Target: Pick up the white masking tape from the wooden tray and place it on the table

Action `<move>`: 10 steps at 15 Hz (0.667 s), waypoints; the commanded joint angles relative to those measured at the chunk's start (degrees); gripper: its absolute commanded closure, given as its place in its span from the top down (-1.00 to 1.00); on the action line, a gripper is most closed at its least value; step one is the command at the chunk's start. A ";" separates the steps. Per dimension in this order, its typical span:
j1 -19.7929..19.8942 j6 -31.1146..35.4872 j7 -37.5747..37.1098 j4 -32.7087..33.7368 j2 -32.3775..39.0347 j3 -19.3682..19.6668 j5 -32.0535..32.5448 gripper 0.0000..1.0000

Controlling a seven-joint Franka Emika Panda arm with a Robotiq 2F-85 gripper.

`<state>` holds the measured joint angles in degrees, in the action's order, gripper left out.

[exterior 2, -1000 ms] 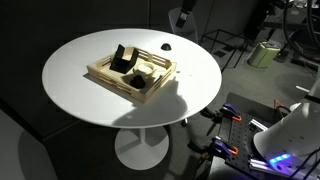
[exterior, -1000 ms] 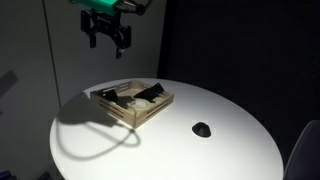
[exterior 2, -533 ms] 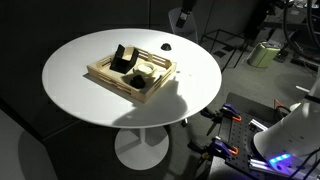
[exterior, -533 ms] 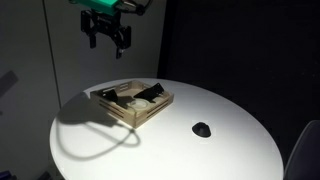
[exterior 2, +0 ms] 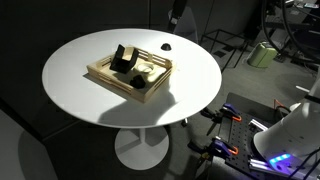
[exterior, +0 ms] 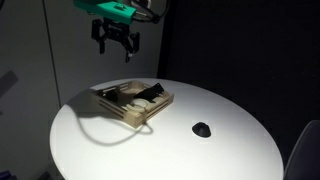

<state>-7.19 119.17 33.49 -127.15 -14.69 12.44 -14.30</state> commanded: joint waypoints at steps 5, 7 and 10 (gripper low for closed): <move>2.96 3.02 9.88 12.20 15.00 -3.84 -1.74 1.00; 4.25 3.85 11.29 14.17 18.47 -5.29 -1.63 1.00; 6.41 5.16 12.80 16.28 22.90 -7.38 -0.76 1.00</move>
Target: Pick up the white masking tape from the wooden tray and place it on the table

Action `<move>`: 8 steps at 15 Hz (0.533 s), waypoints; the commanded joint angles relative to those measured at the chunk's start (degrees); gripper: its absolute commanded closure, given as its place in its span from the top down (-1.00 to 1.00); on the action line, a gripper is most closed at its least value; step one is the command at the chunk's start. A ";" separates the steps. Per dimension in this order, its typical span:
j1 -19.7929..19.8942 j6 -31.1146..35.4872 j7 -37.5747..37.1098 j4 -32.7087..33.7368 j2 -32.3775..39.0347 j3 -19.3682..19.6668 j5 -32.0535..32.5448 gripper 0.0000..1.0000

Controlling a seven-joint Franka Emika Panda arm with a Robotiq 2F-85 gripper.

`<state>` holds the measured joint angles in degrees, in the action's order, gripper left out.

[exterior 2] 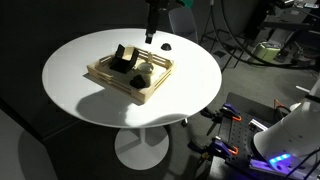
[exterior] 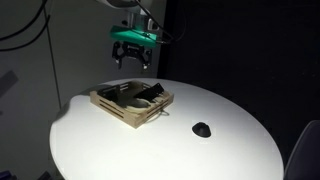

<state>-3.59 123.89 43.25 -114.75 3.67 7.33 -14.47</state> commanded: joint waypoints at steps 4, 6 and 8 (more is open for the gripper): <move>5.32 3.05 4.03 4.85 8.65 -4.30 1.44 1.00; 6.24 4.57 4.14 4.29 9.82 -4.92 2.57 1.00; 6.91 5.45 4.16 3.66 10.54 -5.49 3.59 1.00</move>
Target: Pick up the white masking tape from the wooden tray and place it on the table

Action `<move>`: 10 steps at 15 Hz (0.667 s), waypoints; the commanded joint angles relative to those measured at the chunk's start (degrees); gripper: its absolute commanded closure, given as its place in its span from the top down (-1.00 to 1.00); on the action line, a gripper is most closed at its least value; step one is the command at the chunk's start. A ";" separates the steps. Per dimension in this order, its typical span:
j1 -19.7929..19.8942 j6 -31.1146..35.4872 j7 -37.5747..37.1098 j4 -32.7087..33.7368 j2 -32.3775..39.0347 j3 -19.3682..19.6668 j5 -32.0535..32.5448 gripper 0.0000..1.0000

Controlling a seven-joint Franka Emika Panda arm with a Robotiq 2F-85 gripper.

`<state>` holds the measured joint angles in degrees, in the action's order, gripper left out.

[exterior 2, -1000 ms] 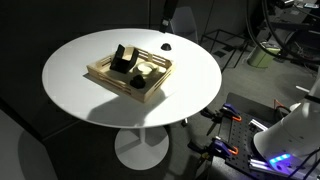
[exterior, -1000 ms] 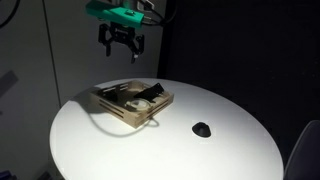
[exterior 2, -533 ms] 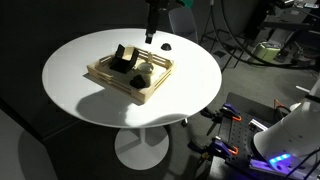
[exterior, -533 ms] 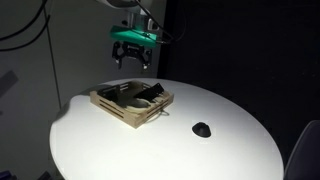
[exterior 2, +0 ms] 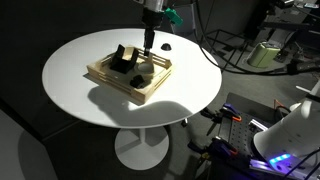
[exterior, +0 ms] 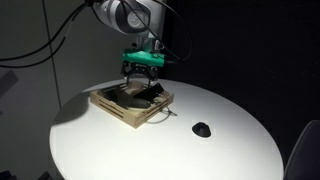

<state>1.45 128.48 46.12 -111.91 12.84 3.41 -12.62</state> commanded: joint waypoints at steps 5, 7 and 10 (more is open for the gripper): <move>2.42 0.96 1.08 -1.02 1.99 -2.86 4.01 1.00; 2.44 0.93 0.91 -1.77 2.10 -3.23 4.96 1.00; 2.42 0.92 0.71 -2.85 2.04 -3.57 5.84 1.00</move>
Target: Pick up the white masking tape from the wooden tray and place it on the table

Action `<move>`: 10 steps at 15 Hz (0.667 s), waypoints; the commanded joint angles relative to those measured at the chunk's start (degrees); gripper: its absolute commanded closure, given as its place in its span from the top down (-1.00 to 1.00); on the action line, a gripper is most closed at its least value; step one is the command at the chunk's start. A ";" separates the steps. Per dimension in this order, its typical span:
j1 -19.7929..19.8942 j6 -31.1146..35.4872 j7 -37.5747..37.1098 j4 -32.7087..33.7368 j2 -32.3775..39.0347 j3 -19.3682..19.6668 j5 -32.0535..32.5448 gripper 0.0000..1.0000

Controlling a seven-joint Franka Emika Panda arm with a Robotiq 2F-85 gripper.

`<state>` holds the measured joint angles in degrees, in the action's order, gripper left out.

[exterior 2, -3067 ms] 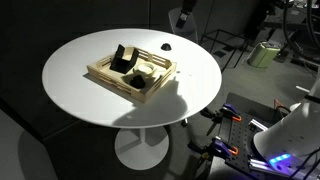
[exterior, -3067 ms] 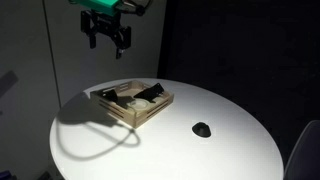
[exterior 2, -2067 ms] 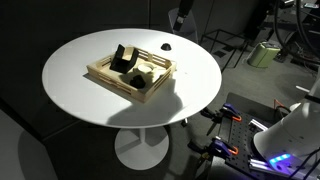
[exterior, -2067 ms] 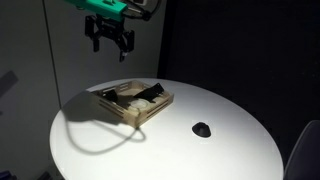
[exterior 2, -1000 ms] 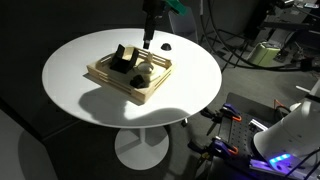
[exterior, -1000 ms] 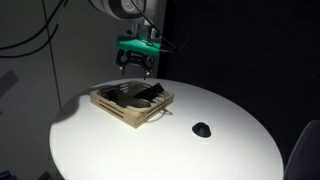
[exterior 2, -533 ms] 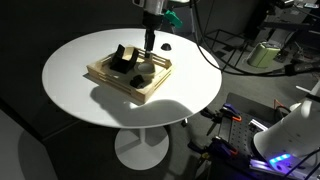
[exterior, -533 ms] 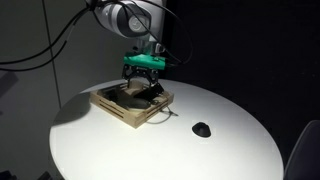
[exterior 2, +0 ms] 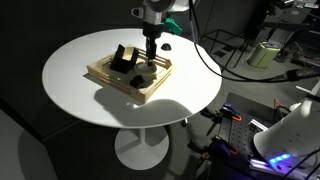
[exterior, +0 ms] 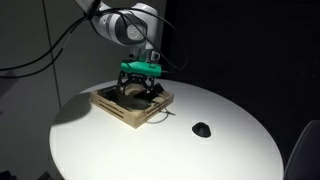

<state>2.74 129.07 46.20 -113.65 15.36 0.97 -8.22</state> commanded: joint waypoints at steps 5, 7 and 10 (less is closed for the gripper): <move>0.89 0.80 0.27 -2.73 -0.48 -1.38 3.06 1.00; 0.67 0.91 0.04 -2.94 -0.18 -1.53 3.98 1.00; 0.22 1.68 -0.48 -3.16 0.25 -1.81 6.14 1.00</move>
<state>2.71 129.18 46.20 -116.33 15.52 -0.06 -4.46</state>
